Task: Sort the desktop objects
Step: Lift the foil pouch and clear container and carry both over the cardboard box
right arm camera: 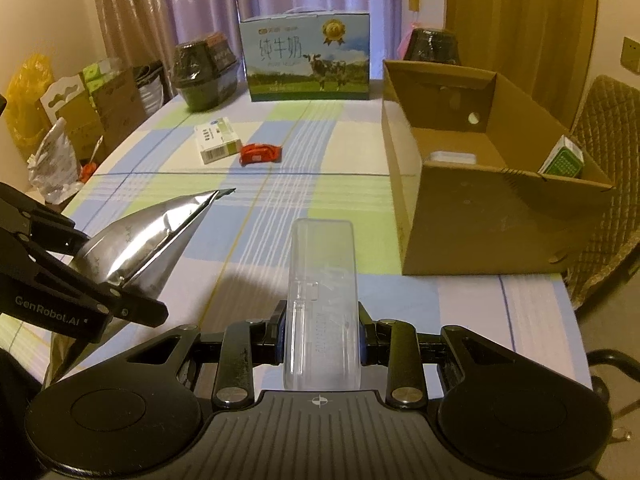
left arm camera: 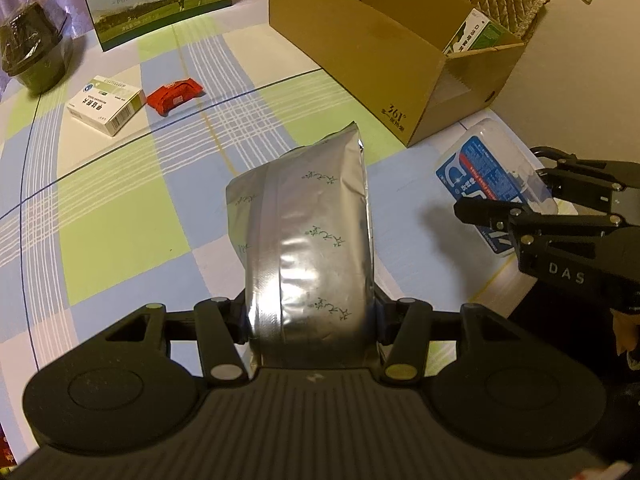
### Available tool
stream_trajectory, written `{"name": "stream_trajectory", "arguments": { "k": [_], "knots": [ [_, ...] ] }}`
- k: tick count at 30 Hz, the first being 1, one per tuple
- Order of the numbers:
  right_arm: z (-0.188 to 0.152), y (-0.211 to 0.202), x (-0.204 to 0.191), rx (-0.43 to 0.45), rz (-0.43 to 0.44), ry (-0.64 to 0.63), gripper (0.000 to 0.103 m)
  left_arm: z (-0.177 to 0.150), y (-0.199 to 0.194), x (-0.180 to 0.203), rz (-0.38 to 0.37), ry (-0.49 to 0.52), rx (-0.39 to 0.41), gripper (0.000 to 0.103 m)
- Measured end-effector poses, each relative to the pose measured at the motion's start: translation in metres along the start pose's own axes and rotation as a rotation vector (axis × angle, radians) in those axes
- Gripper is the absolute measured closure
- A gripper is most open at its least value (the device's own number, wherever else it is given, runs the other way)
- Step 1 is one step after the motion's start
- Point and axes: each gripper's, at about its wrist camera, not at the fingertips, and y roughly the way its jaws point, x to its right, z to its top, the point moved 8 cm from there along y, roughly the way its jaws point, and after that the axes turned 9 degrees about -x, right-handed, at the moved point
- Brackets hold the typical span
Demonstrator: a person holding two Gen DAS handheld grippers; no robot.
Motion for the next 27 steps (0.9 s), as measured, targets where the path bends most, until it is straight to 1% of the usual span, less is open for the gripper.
{"name": "stream_trajectory", "arguments": {
  "k": [7,13,16,27],
  "knots": [
    [0.005,-0.011,0.01,0.025,-0.01,0.013,0.075,0.006,-0.004,0.009,-0.008,0.011,0.008,0.054],
    [0.01,-0.021,0.025,0.045,-0.027,0.029,0.075,0.02,-0.008,0.021,-0.022,0.02,0.02,0.054],
    [0.011,-0.025,0.034,0.052,-0.036,0.04,0.075,0.03,-0.013,0.029,-0.04,0.018,0.035,0.054],
    [0.028,-0.05,0.073,0.106,-0.08,0.069,0.075,0.078,-0.025,0.065,-0.072,0.059,0.084,0.054]
  ]
}}
